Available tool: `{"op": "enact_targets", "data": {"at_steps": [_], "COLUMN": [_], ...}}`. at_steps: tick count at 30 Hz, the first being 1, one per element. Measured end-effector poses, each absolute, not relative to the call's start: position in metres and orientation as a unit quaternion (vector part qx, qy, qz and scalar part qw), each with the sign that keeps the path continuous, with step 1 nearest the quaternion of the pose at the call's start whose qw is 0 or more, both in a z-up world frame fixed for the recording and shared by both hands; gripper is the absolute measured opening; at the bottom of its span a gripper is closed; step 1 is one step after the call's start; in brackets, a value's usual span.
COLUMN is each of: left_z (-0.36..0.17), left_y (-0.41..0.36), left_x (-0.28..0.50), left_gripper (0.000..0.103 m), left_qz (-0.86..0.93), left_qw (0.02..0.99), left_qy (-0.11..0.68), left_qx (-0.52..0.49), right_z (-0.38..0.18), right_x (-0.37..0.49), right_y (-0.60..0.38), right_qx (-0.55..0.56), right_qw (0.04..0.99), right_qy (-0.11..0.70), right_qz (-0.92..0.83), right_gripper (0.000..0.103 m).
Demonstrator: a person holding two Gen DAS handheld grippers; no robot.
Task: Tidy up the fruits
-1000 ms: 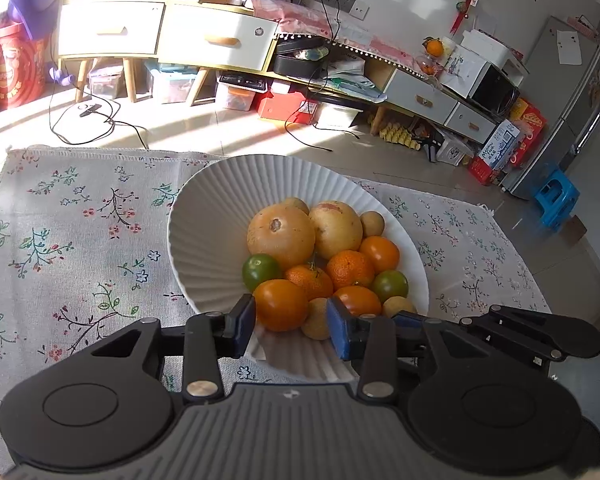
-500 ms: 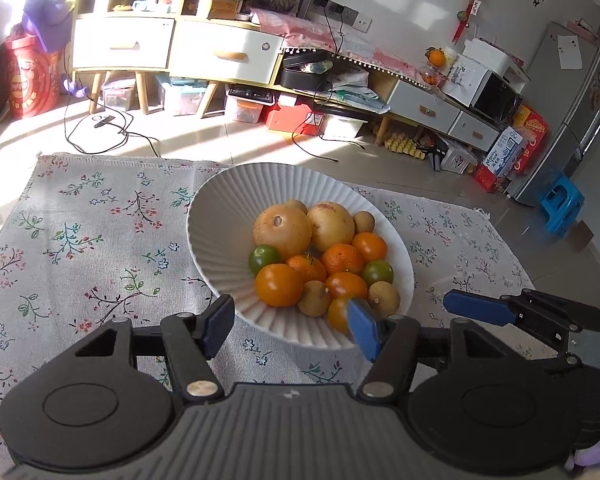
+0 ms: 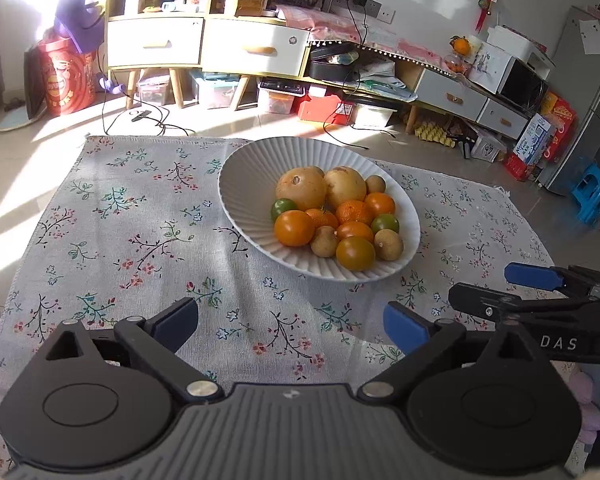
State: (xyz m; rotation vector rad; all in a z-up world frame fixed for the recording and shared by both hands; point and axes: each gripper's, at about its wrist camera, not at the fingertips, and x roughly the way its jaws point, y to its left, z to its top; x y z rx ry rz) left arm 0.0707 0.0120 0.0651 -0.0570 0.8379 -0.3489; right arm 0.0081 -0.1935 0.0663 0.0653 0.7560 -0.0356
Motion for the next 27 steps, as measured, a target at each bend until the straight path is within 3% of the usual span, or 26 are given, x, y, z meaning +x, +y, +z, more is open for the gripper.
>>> {"op": "enact_targets", "data": {"at_steps": [13,27], "left_z": [0.07,0.064], "left_y": [0.003,-0.007], "left_x": [0.032,0.016], "left_gripper": [0.096,0.096], "left_qz": [-0.084,-0.041], "left_qw": [0.902,0.907], "left_qy": [0.422,0.415], "left_qx": [0.019,0.065], "right_z": [0.071,0.066], "right_x": [-0.021,-0.024], "right_y": [-0.186,-0.18], "right_qx": [0.035,0.012], "right_qw": [0.913,0.907], "right_qy": [0.404,0.415], "right_qz": [-0.044,-0.072], "right_gripper": [0.099,0.102]}}
